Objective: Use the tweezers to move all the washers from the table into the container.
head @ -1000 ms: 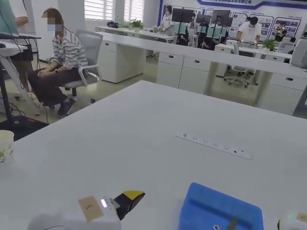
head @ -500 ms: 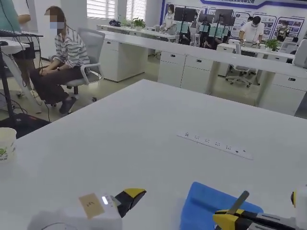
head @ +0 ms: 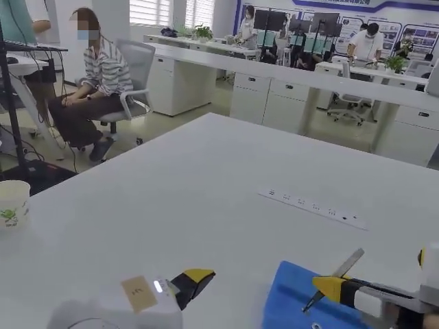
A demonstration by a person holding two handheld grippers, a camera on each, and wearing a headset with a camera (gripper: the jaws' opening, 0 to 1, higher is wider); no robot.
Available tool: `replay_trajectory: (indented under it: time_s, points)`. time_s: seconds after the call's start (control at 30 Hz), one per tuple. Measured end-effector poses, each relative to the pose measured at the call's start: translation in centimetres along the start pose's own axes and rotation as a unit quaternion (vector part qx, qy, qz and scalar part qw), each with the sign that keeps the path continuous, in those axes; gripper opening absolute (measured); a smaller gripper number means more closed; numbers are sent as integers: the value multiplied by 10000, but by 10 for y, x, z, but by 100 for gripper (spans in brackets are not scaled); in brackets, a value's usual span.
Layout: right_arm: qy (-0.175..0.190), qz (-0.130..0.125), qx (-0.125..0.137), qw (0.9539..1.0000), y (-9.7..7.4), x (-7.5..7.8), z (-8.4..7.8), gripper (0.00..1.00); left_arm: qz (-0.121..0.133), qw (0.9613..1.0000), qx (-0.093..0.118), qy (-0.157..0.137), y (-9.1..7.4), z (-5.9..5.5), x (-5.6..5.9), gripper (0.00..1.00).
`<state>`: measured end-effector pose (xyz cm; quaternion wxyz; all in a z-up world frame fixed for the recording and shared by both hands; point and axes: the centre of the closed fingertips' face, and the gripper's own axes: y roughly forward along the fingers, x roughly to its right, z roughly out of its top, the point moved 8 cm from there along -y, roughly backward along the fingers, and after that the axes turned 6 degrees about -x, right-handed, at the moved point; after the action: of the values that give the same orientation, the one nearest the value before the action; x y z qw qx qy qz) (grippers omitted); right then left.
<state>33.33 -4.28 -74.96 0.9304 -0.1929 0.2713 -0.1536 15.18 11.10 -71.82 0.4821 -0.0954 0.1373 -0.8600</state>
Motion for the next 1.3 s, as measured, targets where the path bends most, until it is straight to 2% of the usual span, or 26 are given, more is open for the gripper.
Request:
replay_trajectory:
  time_s: [0.17, 0.63, 0.9, 1.0, 1.3]
  points:
    - [302, -203, -36, 9993, 7, 7, -3, 3, -16, 10000, -2, 5, 0, 0, 1, 92]
    - [167, -531, -435, 9975, 28, 28, -13, 3, -36, 10000, -6, 15, 0, -1, 2, 92]
    - [151, -599, -554, 9966, 33, 31, -17, 3, -30, 10000, -24, 4, 0, -1, 1, 92]
    - [-89, -775, -698, 9945, 35, 32, -17, 3, -43, 10000, -39, 16, 1, -1, 1, 92]
    - [10, -767, -596, 9953, 33, 34, -18, 4, -69, 10000, -53, 30, 1, -2, 2, 92]
